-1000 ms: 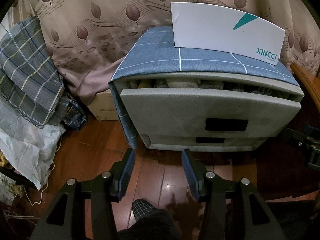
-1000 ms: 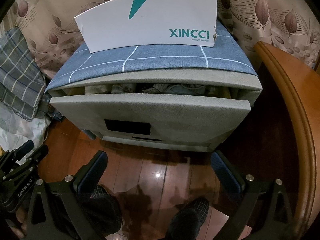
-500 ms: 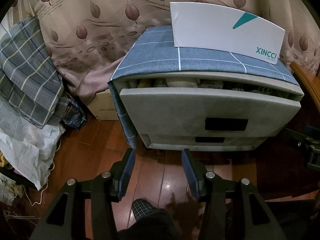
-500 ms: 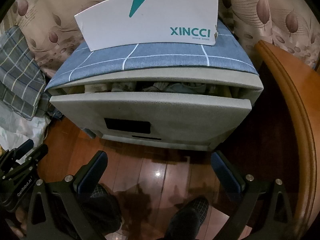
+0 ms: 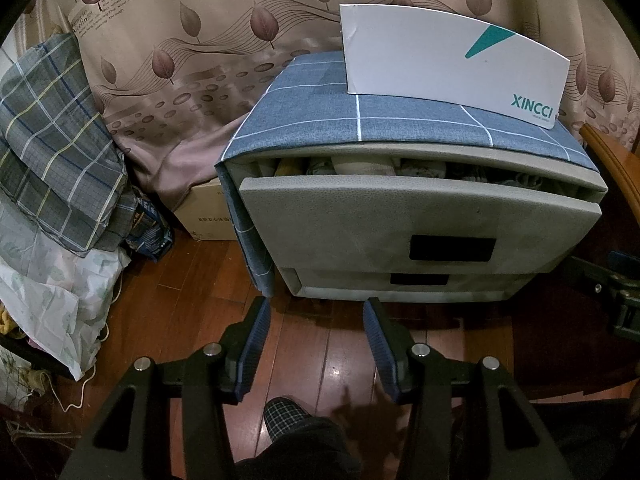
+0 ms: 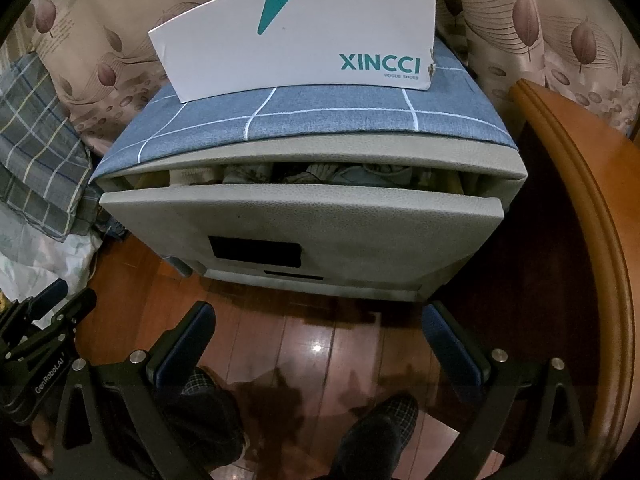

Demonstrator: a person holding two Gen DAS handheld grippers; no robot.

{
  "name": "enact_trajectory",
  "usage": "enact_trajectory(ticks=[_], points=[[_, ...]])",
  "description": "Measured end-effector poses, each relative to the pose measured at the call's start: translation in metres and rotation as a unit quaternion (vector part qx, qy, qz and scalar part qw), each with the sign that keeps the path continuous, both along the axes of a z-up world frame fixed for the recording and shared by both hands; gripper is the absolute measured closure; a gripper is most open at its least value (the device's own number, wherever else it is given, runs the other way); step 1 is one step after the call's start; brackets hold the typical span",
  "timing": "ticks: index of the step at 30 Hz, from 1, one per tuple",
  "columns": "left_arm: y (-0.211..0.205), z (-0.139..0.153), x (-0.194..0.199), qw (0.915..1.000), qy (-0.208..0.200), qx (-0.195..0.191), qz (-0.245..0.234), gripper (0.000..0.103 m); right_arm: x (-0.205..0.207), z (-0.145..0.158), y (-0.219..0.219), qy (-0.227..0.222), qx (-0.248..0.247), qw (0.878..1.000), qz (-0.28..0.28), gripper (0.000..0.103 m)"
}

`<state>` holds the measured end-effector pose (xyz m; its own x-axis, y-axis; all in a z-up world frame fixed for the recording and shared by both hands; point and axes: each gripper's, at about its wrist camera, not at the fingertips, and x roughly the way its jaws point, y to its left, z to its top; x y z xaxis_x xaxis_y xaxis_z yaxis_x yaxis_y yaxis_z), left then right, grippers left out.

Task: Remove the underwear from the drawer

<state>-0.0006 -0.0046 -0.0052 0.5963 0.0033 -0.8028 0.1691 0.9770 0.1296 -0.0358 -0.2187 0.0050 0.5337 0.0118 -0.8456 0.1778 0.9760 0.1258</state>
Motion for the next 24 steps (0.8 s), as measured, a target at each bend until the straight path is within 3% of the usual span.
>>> enact_trajectory(ticks=[18,24], points=[[-0.005,-0.002,0.000,0.9999,-0.002,0.003,-0.014,0.054,0.000,0.001,-0.002,0.002,0.008,1.000,-0.002,0.001],[-0.016,0.005,-0.002,0.9972,-0.014,0.045,-0.058,0.054,0.000,0.002,-0.007,0.001,0.018,1.000,-0.007,0.001]])
